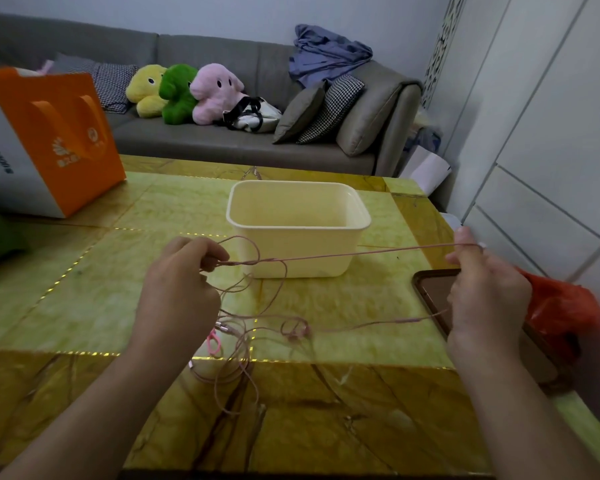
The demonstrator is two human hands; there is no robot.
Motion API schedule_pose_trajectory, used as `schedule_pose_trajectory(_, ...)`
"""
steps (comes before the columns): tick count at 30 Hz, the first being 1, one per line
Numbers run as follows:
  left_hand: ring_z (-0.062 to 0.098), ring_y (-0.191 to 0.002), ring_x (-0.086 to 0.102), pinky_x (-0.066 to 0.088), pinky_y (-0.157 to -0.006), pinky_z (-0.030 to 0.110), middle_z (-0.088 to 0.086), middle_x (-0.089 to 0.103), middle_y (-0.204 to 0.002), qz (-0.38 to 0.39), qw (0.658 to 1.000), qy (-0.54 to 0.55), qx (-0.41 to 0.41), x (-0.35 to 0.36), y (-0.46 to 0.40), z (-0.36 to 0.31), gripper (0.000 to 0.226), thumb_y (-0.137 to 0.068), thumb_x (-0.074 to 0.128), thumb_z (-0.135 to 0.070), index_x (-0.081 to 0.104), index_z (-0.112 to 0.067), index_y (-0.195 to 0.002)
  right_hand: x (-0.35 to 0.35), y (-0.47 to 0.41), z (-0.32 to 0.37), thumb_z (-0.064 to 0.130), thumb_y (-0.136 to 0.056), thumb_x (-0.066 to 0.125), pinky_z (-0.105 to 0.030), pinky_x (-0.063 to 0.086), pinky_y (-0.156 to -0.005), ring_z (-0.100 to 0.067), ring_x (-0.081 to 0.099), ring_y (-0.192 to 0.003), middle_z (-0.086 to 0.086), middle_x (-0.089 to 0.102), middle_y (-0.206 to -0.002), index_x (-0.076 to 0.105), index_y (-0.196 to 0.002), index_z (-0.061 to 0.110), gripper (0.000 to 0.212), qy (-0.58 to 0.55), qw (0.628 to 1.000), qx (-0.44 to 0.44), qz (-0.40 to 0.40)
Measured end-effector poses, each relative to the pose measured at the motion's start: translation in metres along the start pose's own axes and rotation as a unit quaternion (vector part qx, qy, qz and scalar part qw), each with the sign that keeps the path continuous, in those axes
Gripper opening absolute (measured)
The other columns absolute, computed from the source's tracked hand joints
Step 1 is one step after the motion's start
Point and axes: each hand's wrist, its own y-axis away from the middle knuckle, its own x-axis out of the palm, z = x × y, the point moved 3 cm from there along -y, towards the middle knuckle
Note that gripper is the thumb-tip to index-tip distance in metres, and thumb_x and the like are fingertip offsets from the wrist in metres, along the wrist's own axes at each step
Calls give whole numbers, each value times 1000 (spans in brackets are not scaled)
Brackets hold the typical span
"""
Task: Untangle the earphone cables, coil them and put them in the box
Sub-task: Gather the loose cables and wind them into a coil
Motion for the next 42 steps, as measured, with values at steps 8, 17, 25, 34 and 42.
schedule_pose_trajectory(8,18,-82,70,62,-75,31,5,72,-87,-14,964,215,-154,-2,-8,8,60,-72,33,25,75,-13,-93,-6,-7,2,66,-86,69,-29,31,-47,-10,34,-49,10,38,-57,62,-83,17,49,-65,997,46,-22)
schedule_pose_trajectory(17,26,-56,59,50,-49,31,15,57,-70,144,848,436,-266,10,-3,-3,39,-90,42,12,70,-5,-69,14,11,-9,15,-81,68,-43,55,-78,-27,63,-102,-3,63,-112,64,-112,23,32,351,922,18,164)
schedule_pose_trajectory(25,27,-56,60,56,-51,35,18,56,-67,190,828,469,-241,20,8,-22,38,-91,38,14,70,2,-75,57,91,14,22,-91,77,-15,42,-101,-5,54,-121,12,54,-127,63,-129,24,40,215,852,-287,380)
schedule_pose_trajectory(34,31,-56,61,55,-50,36,21,58,-64,183,840,453,-234,23,12,-26,35,-90,36,14,67,5,-76,62,90,-4,13,-97,75,-27,52,-57,-10,66,-65,0,77,-78,83,-87,20,14,39,931,-69,358)
schedule_pose_trajectory(42,27,-52,51,42,-50,32,17,48,-56,215,888,371,-164,15,14,-32,40,-77,33,15,53,-10,-53,51,68,-7,6,-104,62,-36,58,-53,-21,68,-73,-4,75,-86,78,-94,5,19,-96,962,109,232)
